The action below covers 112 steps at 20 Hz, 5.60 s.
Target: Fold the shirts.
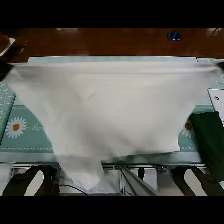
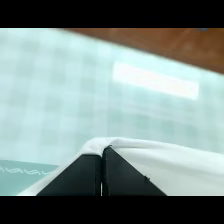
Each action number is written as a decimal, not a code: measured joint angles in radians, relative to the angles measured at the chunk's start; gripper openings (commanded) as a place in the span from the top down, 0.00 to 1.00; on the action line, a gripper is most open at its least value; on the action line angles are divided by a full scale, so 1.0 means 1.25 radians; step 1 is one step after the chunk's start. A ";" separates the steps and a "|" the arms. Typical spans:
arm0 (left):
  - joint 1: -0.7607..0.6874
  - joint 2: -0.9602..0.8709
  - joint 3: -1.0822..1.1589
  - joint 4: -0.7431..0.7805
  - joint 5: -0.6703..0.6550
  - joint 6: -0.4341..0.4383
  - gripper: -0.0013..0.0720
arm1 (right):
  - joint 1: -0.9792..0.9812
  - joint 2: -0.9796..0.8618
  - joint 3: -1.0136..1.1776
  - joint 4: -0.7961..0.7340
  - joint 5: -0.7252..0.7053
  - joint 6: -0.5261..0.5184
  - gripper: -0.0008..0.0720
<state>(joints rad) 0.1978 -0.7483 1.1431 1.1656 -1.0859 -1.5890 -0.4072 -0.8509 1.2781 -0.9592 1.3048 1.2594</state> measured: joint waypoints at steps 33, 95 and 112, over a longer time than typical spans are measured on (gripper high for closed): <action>-0.104 -0.686 0.078 -0.064 -0.028 0.103 0.29 | -0.006 -0.798 0.181 0.078 0.065 -0.052 0.43; -0.083 -0.136 -0.680 -0.378 0.179 0.197 0.96 | -0.081 -0.309 -0.454 0.009 -0.067 0.020 0.95; -0.069 -0.591 -0.027 -0.396 0.146 0.183 0.96 | 0.026 -0.603 -0.027 0.096 -0.110 0.015 0.95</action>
<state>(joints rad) 0.1120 -1.4864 1.1088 0.6712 -0.9031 -1.3602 -0.3744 -1.6047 1.2438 -0.8387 1.1679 1.2778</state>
